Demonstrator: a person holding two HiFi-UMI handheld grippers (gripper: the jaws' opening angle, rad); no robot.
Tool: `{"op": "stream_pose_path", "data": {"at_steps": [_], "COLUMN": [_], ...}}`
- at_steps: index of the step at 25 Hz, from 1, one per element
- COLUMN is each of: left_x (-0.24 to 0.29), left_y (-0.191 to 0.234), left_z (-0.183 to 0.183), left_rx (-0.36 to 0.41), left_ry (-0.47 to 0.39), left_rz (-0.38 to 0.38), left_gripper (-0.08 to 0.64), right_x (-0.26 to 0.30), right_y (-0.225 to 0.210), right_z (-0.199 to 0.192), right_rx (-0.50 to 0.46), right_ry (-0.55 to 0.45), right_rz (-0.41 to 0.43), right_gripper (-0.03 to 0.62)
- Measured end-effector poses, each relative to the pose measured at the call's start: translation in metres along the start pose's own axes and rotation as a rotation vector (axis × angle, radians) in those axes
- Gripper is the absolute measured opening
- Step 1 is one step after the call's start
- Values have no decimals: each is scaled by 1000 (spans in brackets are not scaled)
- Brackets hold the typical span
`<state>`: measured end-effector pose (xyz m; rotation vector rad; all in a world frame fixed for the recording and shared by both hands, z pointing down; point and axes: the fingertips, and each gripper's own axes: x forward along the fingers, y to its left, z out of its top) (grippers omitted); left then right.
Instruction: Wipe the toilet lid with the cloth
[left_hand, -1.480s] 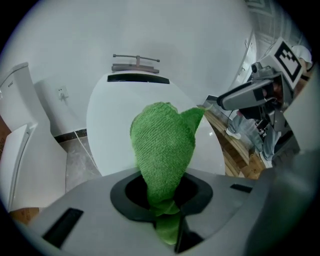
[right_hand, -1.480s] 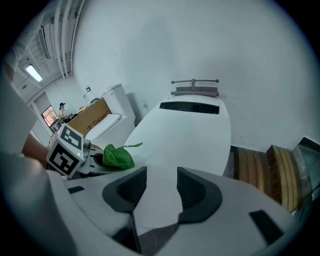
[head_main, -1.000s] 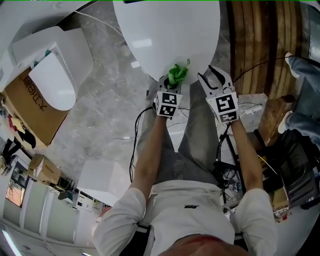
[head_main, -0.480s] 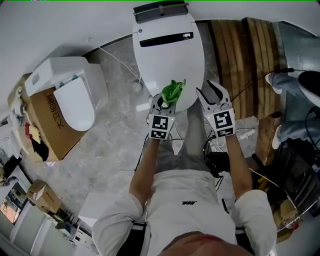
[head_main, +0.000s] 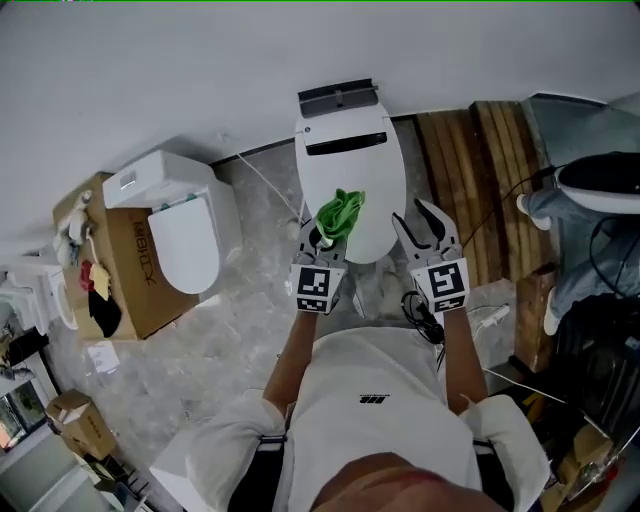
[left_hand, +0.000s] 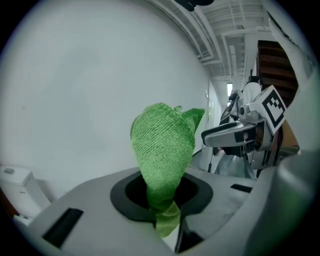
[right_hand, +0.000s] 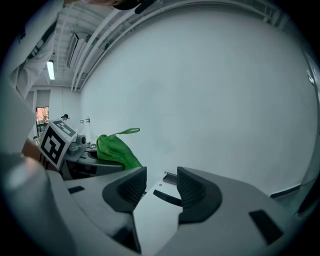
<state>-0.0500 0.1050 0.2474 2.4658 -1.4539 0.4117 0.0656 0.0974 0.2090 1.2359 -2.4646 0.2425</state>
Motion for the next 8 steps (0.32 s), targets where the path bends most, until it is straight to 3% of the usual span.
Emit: {"op": "stream_pose_path", "data": {"at_steps": [8], "left_x": [-45], "left_y": [-65], "left_z": [70], "left_rx": [90], "left_ry": [-94], "left_rz": [124], "left_gripper": [84], "right_x": [-83], "right_y": [-19], "right_z": [53], "right_rx": [-46], "right_ry": [-161], "right_rz": [102], "right_gripper": [202]}}
